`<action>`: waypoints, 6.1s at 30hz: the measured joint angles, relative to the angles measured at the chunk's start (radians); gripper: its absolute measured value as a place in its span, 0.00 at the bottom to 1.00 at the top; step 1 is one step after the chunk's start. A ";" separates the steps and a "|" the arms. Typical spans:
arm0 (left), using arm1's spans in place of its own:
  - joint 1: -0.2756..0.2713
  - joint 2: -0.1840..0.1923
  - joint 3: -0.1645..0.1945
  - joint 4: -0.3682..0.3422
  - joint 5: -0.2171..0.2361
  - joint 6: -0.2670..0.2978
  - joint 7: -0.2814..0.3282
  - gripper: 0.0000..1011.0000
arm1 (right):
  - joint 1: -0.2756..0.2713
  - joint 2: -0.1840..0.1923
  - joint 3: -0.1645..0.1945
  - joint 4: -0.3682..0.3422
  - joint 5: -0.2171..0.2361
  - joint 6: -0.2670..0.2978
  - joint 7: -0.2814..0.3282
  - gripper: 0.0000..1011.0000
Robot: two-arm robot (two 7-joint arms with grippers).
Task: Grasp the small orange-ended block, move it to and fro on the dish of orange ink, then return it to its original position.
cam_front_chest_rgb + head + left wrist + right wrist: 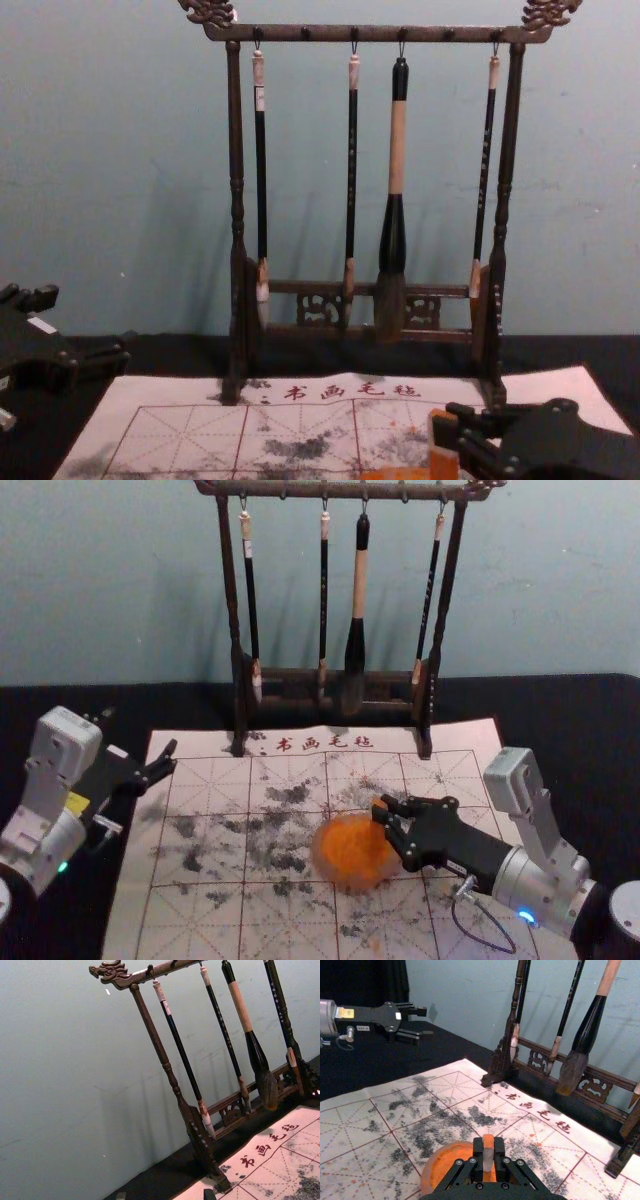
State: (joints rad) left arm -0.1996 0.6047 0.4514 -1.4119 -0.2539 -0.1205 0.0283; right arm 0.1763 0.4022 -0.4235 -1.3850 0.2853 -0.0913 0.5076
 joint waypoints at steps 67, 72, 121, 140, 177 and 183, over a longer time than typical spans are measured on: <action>0.000 0.000 0.000 0.000 0.000 0.000 0.000 0.99 | 0.065 -0.024 -0.035 0.057 -0.005 0.001 0.008 0.08; 0.000 0.000 0.000 0.000 0.000 0.000 0.000 0.99 | 0.045 -0.009 -0.027 0.033 0.004 0.007 0.011 0.08; 0.000 0.000 0.000 0.000 0.000 0.000 0.000 0.99 | 0.056 -0.013 -0.078 0.028 0.006 0.006 0.038 0.08; 0.000 0.000 0.000 0.000 0.000 0.000 0.000 0.99 | 0.059 -0.011 -0.043 0.047 0.003 0.010 0.011 0.08; 0.000 0.000 0.000 0.000 0.000 0.000 0.000 0.99 | -0.007 0.021 -0.036 -0.037 0.039 0.024 0.032 0.08; 0.000 0.000 0.000 0.000 0.000 0.000 0.000 0.99 | -0.008 0.020 -0.032 -0.049 0.043 0.024 0.024 0.08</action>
State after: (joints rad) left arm -0.1995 0.6047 0.4514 -1.4120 -0.2539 -0.1205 0.0283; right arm 0.1687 0.4225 -0.4558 -1.4336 0.3286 -0.0677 0.5317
